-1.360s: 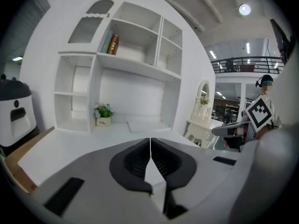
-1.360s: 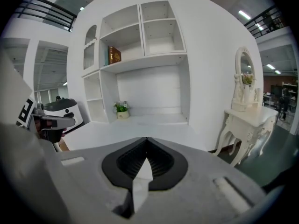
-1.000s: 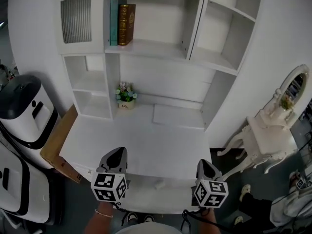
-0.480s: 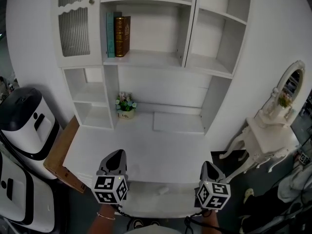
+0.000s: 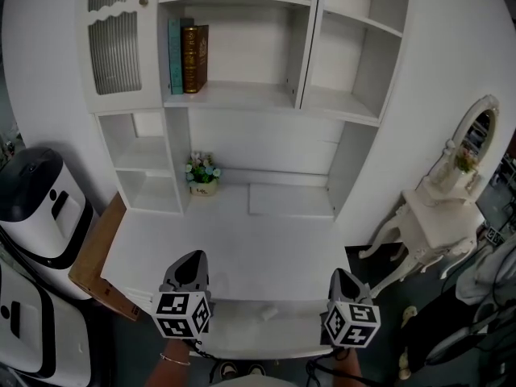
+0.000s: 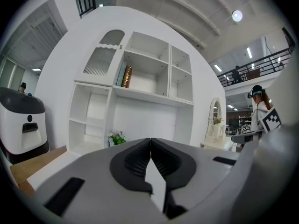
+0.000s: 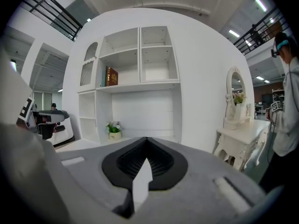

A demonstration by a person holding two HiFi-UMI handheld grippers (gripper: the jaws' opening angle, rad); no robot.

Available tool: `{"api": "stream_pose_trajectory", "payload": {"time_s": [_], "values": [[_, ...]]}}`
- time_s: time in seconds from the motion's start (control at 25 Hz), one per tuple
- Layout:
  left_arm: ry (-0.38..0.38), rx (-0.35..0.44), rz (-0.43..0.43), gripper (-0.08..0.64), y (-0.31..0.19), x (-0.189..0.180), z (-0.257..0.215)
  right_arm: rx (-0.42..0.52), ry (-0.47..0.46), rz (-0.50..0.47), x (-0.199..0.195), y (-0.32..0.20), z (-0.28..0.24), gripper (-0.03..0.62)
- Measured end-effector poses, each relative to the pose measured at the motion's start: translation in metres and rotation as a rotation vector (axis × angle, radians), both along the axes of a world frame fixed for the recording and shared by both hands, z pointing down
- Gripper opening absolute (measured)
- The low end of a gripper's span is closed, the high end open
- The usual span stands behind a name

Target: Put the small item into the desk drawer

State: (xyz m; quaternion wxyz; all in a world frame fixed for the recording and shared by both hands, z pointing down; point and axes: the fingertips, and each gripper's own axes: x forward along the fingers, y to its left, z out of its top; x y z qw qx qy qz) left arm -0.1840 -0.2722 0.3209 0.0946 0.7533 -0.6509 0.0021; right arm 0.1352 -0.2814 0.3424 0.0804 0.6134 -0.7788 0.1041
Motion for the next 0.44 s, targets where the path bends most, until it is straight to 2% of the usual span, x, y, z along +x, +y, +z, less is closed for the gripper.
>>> {"api": "stream_pose_trajectory", "payload": {"time_s": [0.2, 0.44], "values": [[0.032, -0.008, 0.019, 0.006, -0.0021, 0.0048, 0.0026, -0.003, 0.006, 0.002, 0.0019, 0.0019, -0.0002, 0.003], [0.031, -0.008, 0.023, 0.006, -0.0016, 0.0063, 0.0, -0.002, 0.008, 0.003, 0.0038, 0.0031, -0.003, 0.003]]}}
